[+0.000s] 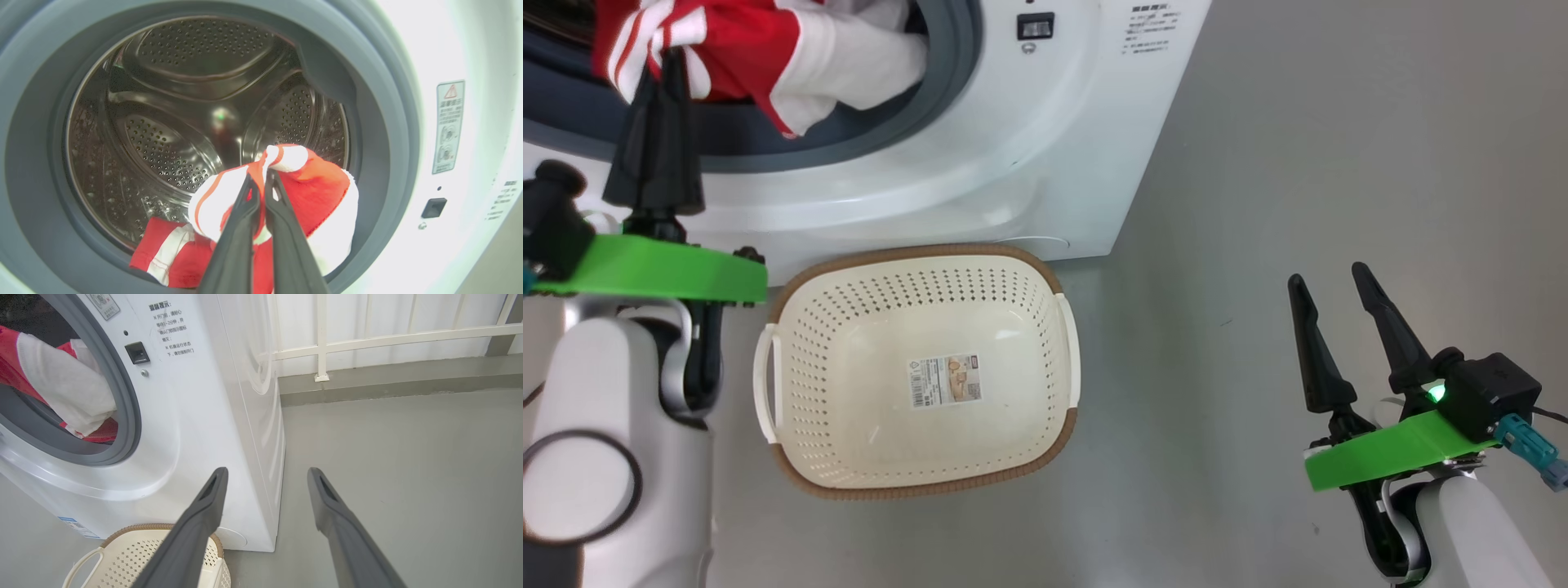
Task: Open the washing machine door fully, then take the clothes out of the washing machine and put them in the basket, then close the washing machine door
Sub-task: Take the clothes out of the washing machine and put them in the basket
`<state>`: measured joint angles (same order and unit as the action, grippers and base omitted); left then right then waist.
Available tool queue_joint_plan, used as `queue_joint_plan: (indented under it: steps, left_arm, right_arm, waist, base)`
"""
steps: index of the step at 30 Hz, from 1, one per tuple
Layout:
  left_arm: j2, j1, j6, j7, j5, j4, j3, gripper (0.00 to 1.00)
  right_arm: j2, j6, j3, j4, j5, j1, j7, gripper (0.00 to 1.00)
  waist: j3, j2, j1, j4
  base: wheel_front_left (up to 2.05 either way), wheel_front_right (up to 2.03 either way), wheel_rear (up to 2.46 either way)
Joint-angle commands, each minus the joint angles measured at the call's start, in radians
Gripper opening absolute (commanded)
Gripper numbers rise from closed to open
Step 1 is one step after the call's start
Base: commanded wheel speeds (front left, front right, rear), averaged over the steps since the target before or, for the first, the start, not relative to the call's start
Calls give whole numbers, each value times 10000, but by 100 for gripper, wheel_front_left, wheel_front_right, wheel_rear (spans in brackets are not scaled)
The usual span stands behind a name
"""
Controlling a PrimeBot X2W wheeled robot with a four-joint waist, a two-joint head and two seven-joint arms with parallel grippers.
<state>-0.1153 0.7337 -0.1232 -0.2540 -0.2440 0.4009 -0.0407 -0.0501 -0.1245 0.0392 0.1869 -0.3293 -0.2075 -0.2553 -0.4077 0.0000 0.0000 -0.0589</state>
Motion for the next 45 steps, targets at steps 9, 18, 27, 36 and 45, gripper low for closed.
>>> queue_joint_plan:
  steps: [9, 18, 27, 36, 45]
  left_arm:
    - [-66, -765, -70, -78, 181, -2335, -837, 0]
    - [44, -1467, -73, -78, 105, -3582, -771, 0]
    - [116, -2255, -74, -78, 46, -3025, -270, 0]
    - [173, -2446, -74, -78, -89, -969, 301, 0]
    - [-8, -1735, -74, -78, -195, 809, 774, 0]
  right_arm:
    - [-1, -62, 111, -292, 196, 218, -65, 100]
    - [-1, -62, 115, -307, 176, 197, -65, 100]
    - [-1, -62, 168, -318, 114, 95, -65, 100]
    - [-1, -62, 296, -389, 34, -198, -65, 100]
    - [-1, -62, 374, -495, -65, -376, -65, 100]
  waist:
    - [-25, 0, 0, 142]
    - [-119, 0, 0, 196]
    - [-317, 0, 0, 188]
    - [-917, 0, 0, 135]
    - [-1554, 0, 0, -21]
  base:
    - [0, 0, 0]
    - [0, 0, 0]
    - [0, 0, 0]
    - [0, 0, 0]
    - [0, 0, 0]
